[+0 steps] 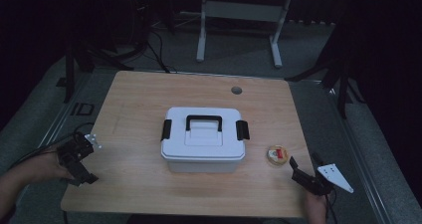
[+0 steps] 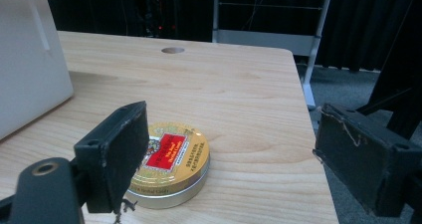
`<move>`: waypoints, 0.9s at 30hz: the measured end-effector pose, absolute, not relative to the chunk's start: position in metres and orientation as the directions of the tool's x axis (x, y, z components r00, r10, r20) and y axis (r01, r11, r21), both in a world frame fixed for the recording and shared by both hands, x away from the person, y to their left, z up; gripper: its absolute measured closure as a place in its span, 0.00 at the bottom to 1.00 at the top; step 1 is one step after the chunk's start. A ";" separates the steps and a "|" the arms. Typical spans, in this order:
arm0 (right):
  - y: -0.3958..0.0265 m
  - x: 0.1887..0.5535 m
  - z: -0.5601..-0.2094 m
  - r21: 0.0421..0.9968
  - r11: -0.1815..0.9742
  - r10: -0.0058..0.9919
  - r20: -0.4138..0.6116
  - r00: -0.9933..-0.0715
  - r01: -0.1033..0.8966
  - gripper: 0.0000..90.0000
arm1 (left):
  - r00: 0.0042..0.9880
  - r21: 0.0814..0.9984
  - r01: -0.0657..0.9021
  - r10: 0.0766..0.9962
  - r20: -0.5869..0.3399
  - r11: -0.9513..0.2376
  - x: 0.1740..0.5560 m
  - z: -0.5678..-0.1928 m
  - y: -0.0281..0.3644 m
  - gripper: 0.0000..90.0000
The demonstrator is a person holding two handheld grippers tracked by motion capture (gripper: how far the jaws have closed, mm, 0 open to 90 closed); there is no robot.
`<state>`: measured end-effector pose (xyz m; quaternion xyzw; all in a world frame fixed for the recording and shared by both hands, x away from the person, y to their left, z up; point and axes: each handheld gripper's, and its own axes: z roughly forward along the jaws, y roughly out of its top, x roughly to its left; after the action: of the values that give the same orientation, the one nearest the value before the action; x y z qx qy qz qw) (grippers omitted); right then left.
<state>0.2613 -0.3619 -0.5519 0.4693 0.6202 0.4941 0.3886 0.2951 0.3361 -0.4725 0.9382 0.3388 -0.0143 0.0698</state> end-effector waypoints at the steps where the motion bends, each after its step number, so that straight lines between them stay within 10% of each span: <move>1: -0.362 0.261 -0.552 0.978 0.070 0.966 -0.017 -0.258 0.198 0.15 | 0.772 0.125 0.635 0.631 -0.080 -0.762 0.296 -0.470 0.335 0.00; 27: -0.362 0.261 -0.552 0.978 0.067 0.965 -0.013 -0.261 0.198 0.15 | 0.854 0.136 0.520 0.519 -0.047 -0.843 0.333 -0.405 0.281 0.00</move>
<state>0.2613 -0.3624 -0.5520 0.4692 0.6199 0.4962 0.3864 0.3334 0.2810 -0.4054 0.9601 0.2703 -0.0040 0.0721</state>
